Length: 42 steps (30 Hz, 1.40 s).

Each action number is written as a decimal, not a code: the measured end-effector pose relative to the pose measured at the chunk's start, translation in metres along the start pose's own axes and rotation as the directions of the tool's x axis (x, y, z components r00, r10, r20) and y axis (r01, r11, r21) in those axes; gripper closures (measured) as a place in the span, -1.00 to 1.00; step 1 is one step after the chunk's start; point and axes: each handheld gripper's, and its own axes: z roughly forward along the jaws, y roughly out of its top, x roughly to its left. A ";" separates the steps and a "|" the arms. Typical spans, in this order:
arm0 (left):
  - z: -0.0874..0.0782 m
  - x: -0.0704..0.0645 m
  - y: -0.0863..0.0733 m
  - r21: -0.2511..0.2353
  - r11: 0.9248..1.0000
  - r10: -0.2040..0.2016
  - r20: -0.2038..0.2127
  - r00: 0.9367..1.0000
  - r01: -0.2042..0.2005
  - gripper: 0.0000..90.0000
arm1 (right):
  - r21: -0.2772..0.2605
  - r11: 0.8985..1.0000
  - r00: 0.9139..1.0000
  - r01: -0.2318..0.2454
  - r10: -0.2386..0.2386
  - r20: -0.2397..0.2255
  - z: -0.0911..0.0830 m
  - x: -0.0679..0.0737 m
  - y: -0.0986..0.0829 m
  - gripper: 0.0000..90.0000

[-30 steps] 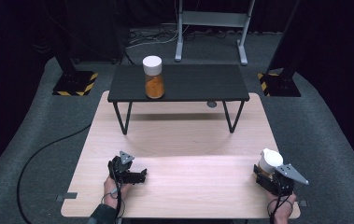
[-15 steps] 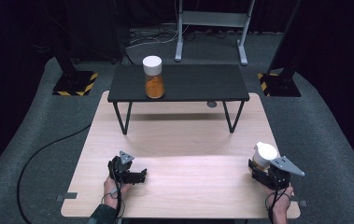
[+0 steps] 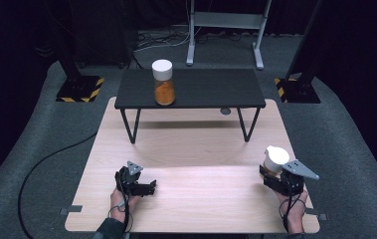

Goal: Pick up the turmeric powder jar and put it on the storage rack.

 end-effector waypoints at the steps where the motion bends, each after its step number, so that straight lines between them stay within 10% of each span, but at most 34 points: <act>1: 0.000 0.000 0.000 0.000 1.000 0.000 0.000 1.000 0.000 -0.98 | 0.002 1.000 1.000 0.000 0.000 -0.004 0.001 -0.001 0.001 -0.34; 42: 0.000 0.000 0.000 0.000 1.000 0.001 0.001 1.000 -0.001 -0.98 | -0.014 0.998 0.993 0.065 -0.066 -0.096 0.034 -0.003 0.057 -0.34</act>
